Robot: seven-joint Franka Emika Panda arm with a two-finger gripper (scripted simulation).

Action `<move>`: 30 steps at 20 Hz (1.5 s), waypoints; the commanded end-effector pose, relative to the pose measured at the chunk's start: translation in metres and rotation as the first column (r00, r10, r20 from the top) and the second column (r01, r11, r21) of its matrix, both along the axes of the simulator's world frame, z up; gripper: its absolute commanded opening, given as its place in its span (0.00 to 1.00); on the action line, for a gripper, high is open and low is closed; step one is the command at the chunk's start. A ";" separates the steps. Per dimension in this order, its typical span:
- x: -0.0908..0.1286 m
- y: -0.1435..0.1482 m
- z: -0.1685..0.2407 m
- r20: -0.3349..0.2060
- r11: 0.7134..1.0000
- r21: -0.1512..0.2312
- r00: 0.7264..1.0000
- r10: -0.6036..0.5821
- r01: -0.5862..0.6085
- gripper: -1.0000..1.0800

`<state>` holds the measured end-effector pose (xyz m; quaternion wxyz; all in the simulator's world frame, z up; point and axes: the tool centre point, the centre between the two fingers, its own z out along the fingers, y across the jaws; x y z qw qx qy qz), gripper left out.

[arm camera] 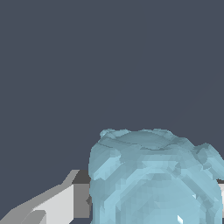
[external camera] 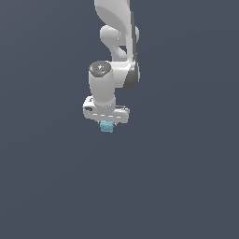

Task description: Pick up the object and move it to a goal position.

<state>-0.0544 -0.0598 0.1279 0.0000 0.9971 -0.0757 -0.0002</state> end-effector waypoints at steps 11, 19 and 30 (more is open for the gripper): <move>-0.026 0.072 0.131 0.001 1.000 -0.003 1.000 0.000 0.000 0.00; -0.041 0.117 0.214 0.001 1.000 -0.003 1.000 0.000 0.000 0.00; -0.051 0.157 0.286 0.000 1.000 -0.001 1.000 0.001 -0.001 0.00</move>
